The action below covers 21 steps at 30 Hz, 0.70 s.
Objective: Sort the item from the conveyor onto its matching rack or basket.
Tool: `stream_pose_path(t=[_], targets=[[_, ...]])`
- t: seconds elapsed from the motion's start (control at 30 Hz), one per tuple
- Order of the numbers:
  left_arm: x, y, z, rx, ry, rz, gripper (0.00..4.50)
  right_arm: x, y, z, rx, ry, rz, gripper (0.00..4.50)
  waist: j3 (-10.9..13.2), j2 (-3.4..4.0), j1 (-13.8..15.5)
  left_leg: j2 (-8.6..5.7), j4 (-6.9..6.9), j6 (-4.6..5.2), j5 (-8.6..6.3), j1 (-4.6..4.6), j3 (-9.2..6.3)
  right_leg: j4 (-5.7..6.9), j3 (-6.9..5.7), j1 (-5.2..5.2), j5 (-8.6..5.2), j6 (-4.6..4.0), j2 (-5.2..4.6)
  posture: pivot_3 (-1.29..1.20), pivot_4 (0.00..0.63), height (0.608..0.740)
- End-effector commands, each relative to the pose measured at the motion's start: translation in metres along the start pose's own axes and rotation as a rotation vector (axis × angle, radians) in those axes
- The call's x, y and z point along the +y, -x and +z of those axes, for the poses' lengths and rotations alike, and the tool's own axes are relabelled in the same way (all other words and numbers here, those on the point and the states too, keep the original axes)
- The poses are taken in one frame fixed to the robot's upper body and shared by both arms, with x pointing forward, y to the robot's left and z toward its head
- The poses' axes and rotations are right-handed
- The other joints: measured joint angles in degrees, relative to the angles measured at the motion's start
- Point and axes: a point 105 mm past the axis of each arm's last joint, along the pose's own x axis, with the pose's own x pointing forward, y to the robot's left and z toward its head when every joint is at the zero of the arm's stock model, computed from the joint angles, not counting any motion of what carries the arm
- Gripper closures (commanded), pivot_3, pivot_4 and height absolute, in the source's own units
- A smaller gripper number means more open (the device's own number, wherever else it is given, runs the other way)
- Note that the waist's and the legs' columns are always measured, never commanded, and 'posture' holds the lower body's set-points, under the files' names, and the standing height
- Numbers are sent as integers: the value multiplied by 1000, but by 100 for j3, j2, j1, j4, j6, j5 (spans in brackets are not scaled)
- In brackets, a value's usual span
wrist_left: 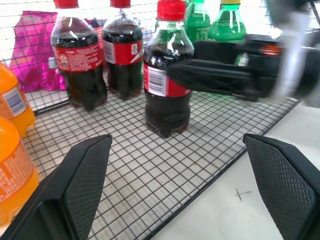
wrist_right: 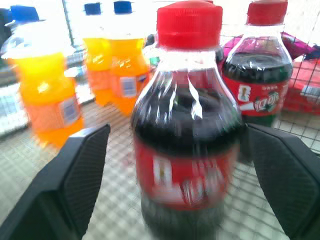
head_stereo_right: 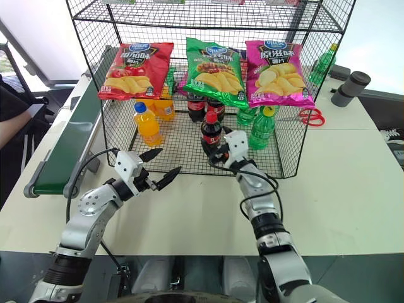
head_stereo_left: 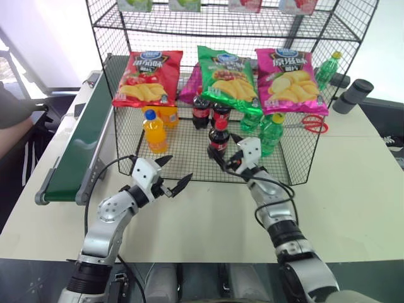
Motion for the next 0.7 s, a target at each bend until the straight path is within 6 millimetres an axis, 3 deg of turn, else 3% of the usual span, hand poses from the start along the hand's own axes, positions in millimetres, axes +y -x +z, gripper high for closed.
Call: stream_pose_path(t=[0.03,0.17,0.4,0.53,0.7], targets=[[1,-1,14,-20,-33,-9,0,-5,27,22,-26,49,65,61,-1,3,-2,0,-1,0,0,-1,0,-1,0,0,0,0,0,0,150,740],[6,-4,16,-6,-48,-24,0,-13,73,34,41,68,123,61,-2,11,3,2,-2,1,0,3,-2,1,0,2,0,0,3,0,150,740],[14,0,16,37,-73,-75,0,-32,127,58,156,70,134,61,-6,19,14,5,0,1,0,14,-4,-3,1,15,-1,-1,15,0,150,740],[18,7,12,63,-82,-115,0,-39,142,70,192,83,120,61,-6,19,17,4,0,1,0,11,-4,-8,2,16,-1,-1,17,0,150,740],[26,12,16,57,-95,-130,0,-42,144,74,200,78,107,61,-6,19,24,6,0,1,0,13,-5,-9,2,17,-1,-2,25,0,150,740]])
